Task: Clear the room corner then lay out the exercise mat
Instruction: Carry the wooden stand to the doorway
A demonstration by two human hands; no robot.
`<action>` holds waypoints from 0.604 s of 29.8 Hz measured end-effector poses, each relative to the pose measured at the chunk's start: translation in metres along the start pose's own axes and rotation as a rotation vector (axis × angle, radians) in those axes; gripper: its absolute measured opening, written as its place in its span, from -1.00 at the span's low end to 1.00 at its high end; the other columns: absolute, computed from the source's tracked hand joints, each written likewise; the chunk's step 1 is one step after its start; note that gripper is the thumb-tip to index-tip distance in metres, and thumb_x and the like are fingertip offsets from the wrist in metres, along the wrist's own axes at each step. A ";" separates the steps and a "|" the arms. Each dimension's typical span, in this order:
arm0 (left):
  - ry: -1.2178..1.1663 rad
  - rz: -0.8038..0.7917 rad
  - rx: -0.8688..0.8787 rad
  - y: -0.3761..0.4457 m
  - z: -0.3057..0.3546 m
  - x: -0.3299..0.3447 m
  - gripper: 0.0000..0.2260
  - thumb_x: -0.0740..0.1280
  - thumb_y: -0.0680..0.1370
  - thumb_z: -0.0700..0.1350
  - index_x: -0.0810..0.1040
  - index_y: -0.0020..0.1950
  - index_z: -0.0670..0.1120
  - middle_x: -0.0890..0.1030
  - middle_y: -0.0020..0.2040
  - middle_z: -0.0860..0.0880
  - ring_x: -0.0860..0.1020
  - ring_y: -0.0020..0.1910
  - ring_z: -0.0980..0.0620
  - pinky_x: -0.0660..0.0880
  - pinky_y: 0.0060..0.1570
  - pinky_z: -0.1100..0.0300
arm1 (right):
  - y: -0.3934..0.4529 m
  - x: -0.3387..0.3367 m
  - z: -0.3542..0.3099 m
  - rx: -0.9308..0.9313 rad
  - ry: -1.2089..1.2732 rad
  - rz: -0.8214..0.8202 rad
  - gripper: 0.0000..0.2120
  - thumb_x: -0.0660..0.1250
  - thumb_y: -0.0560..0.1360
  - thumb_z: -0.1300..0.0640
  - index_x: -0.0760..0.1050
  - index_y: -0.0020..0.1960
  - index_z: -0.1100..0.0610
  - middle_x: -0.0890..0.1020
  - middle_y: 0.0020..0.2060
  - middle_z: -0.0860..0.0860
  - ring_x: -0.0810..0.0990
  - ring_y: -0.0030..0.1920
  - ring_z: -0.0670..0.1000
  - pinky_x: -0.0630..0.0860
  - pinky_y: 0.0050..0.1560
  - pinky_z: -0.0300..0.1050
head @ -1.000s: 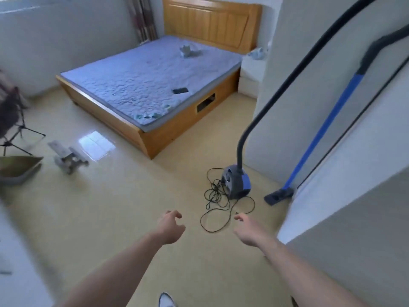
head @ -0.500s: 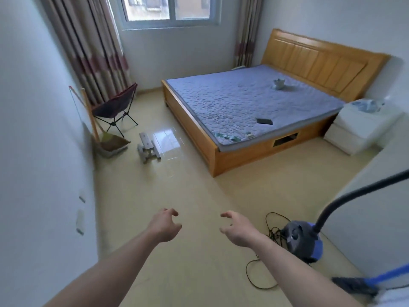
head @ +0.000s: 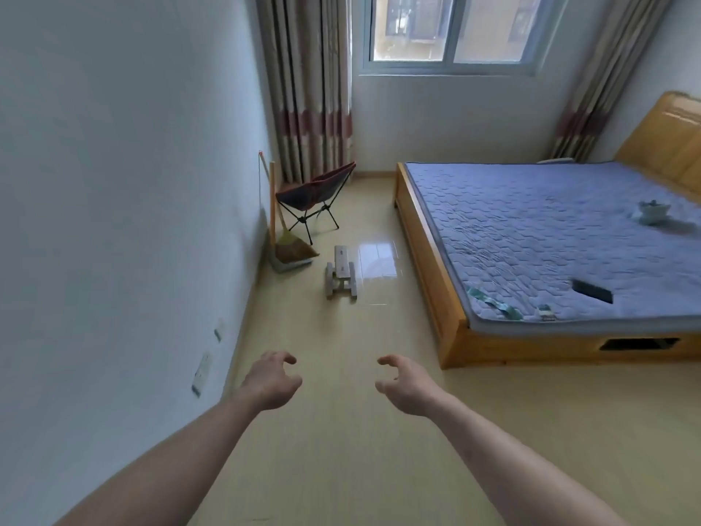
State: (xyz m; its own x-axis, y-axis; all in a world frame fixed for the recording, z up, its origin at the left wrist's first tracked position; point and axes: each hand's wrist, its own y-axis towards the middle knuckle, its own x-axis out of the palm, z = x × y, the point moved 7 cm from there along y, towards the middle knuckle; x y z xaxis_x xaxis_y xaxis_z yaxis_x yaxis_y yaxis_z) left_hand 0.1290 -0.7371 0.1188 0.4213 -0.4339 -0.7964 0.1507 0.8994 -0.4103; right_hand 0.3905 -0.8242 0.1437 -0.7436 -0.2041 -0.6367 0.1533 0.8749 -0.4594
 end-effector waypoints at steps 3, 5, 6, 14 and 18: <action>-0.049 0.045 -0.038 0.024 0.007 -0.017 -0.54 0.35 0.51 0.03 0.47 0.42 0.06 0.40 0.46 0.00 0.45 0.36 -0.03 0.43 0.32 0.07 | 0.041 -0.025 -0.013 -0.042 -0.046 -0.021 -0.48 0.37 0.58 0.06 0.37 0.51 0.01 0.49 0.40 0.07 0.55 0.25 0.05 0.48 0.20 -0.13; -0.060 0.056 -0.054 0.035 0.009 -0.024 -0.54 0.35 0.51 0.03 0.46 0.42 0.06 0.38 0.47 0.00 0.44 0.37 -0.02 0.42 0.33 0.06 | 0.065 -0.037 -0.023 -0.065 -0.078 -0.034 -0.48 0.37 0.57 0.07 0.38 0.51 0.01 0.47 0.42 0.07 0.53 0.29 0.05 0.45 0.22 -0.14; -0.064 0.062 -0.071 0.041 0.009 -0.026 -0.54 0.35 0.51 0.03 0.46 0.42 0.06 0.38 0.47 0.01 0.44 0.37 -0.02 0.43 0.32 0.06 | 0.077 -0.040 -0.026 -0.075 -0.097 -0.048 -0.48 0.37 0.57 0.07 0.38 0.51 0.01 0.47 0.42 0.07 0.52 0.30 0.06 0.45 0.24 -0.13; -0.122 0.087 -0.158 0.133 0.002 -0.054 -0.53 0.35 0.51 0.01 0.47 0.42 0.06 0.39 0.47 0.02 0.45 0.36 0.00 0.43 0.34 0.06 | 0.194 -0.059 -0.078 -0.128 -0.165 -0.114 -0.48 0.36 0.57 0.04 0.37 0.51 -0.02 0.48 0.40 0.08 0.50 0.34 0.08 0.46 0.30 -0.10; -0.138 0.079 -0.159 0.211 0.004 -0.081 -0.54 0.36 0.51 0.02 0.47 0.42 0.05 0.39 0.46 -0.01 0.44 0.37 -0.03 0.44 0.34 0.06 | 0.266 -0.076 -0.108 -0.139 -0.164 -0.104 -0.47 0.36 0.57 0.05 0.36 0.51 -0.01 0.44 0.44 0.05 0.47 0.37 0.05 0.45 0.31 -0.09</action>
State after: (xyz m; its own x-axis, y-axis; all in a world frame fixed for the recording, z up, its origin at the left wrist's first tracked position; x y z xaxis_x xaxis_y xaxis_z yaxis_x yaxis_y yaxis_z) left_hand 0.1303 -0.5121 0.0986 0.5462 -0.3408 -0.7652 -0.0258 0.9062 -0.4220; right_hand 0.4175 -0.5281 0.1370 -0.6336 -0.3545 -0.6877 -0.0180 0.8954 -0.4450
